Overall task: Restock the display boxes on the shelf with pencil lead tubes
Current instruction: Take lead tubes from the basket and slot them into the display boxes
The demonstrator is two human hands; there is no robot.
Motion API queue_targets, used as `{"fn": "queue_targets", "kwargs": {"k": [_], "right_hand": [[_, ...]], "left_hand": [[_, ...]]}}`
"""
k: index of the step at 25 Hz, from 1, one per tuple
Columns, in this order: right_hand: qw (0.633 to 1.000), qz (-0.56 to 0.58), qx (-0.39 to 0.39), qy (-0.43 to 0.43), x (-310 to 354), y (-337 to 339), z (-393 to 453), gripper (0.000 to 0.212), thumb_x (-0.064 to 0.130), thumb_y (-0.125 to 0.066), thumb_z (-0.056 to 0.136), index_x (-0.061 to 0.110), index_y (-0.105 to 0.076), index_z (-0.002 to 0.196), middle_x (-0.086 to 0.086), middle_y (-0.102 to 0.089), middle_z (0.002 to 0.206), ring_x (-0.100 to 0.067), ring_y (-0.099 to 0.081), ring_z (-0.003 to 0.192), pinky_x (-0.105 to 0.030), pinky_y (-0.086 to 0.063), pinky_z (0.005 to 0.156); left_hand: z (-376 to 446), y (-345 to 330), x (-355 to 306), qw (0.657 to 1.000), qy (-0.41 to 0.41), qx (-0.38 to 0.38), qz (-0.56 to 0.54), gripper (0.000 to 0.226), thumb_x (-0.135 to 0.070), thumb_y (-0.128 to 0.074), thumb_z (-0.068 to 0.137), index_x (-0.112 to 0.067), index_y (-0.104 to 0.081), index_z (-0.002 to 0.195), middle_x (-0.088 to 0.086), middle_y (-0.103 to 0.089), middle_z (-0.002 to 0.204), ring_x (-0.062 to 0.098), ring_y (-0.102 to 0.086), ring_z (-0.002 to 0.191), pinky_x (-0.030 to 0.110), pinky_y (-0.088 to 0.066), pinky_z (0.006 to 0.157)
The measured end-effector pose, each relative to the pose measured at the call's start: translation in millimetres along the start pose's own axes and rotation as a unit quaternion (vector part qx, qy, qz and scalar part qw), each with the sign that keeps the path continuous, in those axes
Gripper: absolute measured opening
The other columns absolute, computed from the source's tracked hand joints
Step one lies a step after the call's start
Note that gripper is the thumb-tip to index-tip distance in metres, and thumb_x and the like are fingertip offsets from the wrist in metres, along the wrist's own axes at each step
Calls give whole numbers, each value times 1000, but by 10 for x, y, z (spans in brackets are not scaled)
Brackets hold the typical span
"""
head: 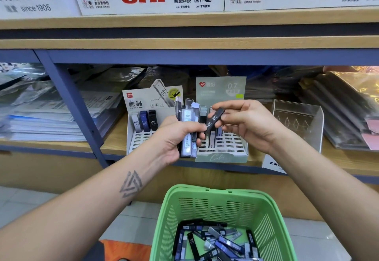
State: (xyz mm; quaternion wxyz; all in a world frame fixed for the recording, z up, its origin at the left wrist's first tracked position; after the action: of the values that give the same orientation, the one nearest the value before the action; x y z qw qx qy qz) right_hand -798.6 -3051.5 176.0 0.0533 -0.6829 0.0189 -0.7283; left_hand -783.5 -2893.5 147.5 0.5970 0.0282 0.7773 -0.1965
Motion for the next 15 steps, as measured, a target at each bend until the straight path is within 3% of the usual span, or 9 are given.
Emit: {"fn": "queue_targets", "kwargs": {"k": [5,9,12,15], "right_hand": [[1000,15,8,8,39,91,-84,31,-14,-55,90,-6,-66,119,-26,-73,107,-25,-70,82,-28,-57,73],[1000,14,-10,22,116,300,-210,28,-5,-62,91,-6,-65,119,-35,-68,110,-25,-70,80,-27,-59,72],[998,-4,-36,43,237,574,-364,26,-3,-66,89,-5,-67,114,-25,-73,93,-22,-71,76,-25,-60,71],[992,-61,-92,58,331,924,-559,20,3,-72,87,-1,-70,107,-15,-73,81,-21,-71,71,-23,-59,66]], "left_hand": [[-27,-131,-49,999,-39,5,26,18,17,-64,82,0,-69,80,13,-65,70,17,-56,53,23,-47,46],[7,-346,-16,999,-38,20,25,16,17,-64,82,6,-70,93,16,-66,75,16,-54,52,23,-47,46],[53,-613,87,999,-13,48,9,26,15,-66,82,15,-64,108,22,-63,81,18,-56,54,24,-48,47],[82,-943,223,997,8,71,17,27,15,-67,82,18,-62,108,23,-64,82,18,-57,55,24,-48,47]]}}
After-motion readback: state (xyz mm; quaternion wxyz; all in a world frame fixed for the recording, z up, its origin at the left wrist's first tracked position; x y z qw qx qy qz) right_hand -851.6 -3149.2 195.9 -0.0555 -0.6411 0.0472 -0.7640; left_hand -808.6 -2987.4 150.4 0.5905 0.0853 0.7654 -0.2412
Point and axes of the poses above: each hand's wrist, its own z-axis towards the middle knuckle, its own y-axis out of the back of the hand, x = y × z, the point moved 9 cm from there along z, towards the middle knuckle
